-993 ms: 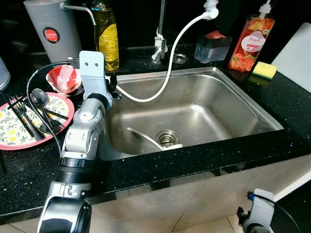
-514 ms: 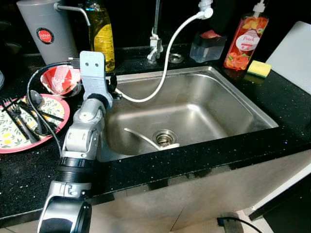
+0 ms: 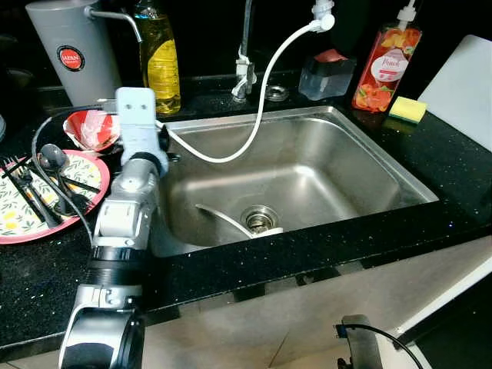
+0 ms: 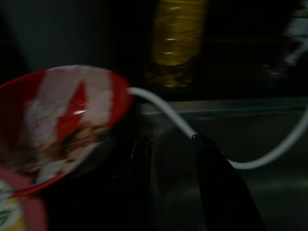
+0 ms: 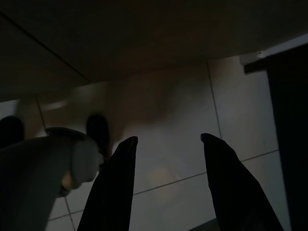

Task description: Kitchen organization

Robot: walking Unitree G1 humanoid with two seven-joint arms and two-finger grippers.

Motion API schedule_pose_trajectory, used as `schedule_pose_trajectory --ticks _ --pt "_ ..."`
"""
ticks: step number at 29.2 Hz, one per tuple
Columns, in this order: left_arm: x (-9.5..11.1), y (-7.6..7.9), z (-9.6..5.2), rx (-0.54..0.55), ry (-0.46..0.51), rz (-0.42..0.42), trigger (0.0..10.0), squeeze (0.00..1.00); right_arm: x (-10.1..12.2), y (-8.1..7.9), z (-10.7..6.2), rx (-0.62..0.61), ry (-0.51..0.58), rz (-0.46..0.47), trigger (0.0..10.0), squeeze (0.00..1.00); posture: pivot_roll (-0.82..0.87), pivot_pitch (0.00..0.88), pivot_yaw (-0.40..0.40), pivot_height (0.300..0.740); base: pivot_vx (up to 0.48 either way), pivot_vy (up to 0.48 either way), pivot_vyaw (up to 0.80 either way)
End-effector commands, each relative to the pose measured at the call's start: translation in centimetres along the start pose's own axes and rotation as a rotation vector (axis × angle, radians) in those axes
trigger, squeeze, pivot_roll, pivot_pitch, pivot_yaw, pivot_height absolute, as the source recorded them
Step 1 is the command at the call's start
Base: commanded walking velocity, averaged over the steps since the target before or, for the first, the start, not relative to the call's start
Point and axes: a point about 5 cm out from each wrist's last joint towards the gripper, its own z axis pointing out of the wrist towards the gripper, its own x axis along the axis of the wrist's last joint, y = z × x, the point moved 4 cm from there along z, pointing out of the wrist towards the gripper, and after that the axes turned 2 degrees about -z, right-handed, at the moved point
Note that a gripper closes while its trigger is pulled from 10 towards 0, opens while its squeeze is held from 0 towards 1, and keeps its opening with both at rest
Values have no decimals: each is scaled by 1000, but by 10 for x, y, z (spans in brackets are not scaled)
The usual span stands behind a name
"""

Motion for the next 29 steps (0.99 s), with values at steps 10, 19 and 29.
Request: schedule_pose_trajectory --ticks 10,19,29 --pt "-6 -1 -5 -4 11 322 10000 0 -12 -4 -2 17 -40 -42 10000 0 28 0 -30 740 0 0 0" --pt "-2 15 0 -82 103 637 10000 0 -18 -4 -3 17 -61 -40 10000 0 30 0 -23 740 0 0 0" --pt "-14 22 0 -172 64 750 10000 0 -21 -4 -4 17 -67 -28 10000 0 30 0 -22 740 0 0 0"
